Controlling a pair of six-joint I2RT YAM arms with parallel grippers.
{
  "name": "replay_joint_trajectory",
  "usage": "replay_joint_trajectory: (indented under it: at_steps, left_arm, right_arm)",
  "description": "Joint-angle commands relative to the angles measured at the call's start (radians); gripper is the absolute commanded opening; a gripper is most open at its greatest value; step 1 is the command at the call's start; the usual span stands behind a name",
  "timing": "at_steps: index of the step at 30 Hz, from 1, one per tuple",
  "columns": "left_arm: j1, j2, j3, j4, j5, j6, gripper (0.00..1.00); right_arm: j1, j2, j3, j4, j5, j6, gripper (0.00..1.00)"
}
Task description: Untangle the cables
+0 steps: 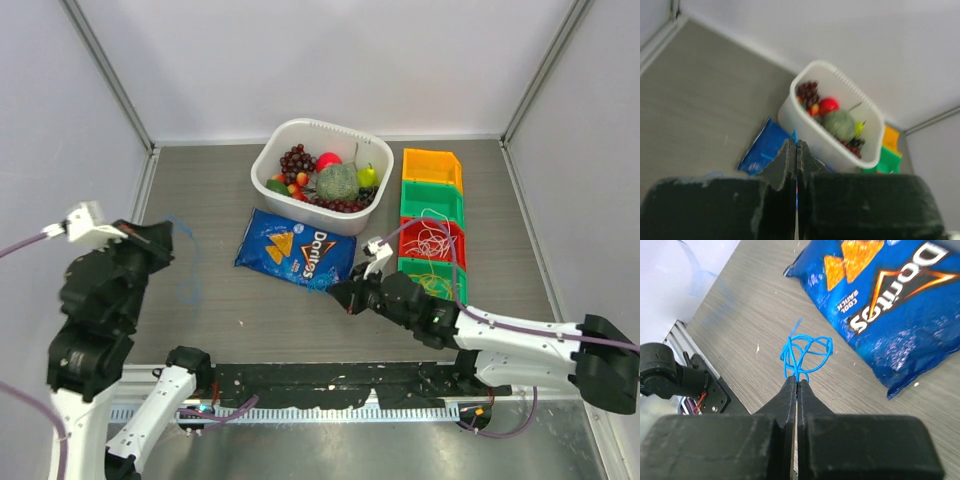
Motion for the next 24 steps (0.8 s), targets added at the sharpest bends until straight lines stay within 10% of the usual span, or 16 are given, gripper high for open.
replay_joint_trajectory:
  at_steps: [1,9,18,24]
  left_arm:
    - [-0.002,-0.056,-0.174,-0.029,0.048,-0.081,0.0]
    - [-0.002,-0.12,-0.324,-0.028,0.087,-0.11,0.0]
    - [-0.002,-0.131,-0.43,0.021,0.25,-0.181,0.0]
    - [-0.002,-0.149,-0.484,0.091,0.455,-0.176,0.0]
  right_arm:
    - [0.002,-0.134,0.101,-0.22,0.134,-0.073,0.01]
    - [-0.18,-0.225,0.303,-0.579,0.605,-0.033,0.01]
    - [-0.792,0.01,0.53,-0.526,0.29,-0.013,0.01]
    - [-0.986,0.283,0.681,-0.411,0.096,-0.073,0.01]
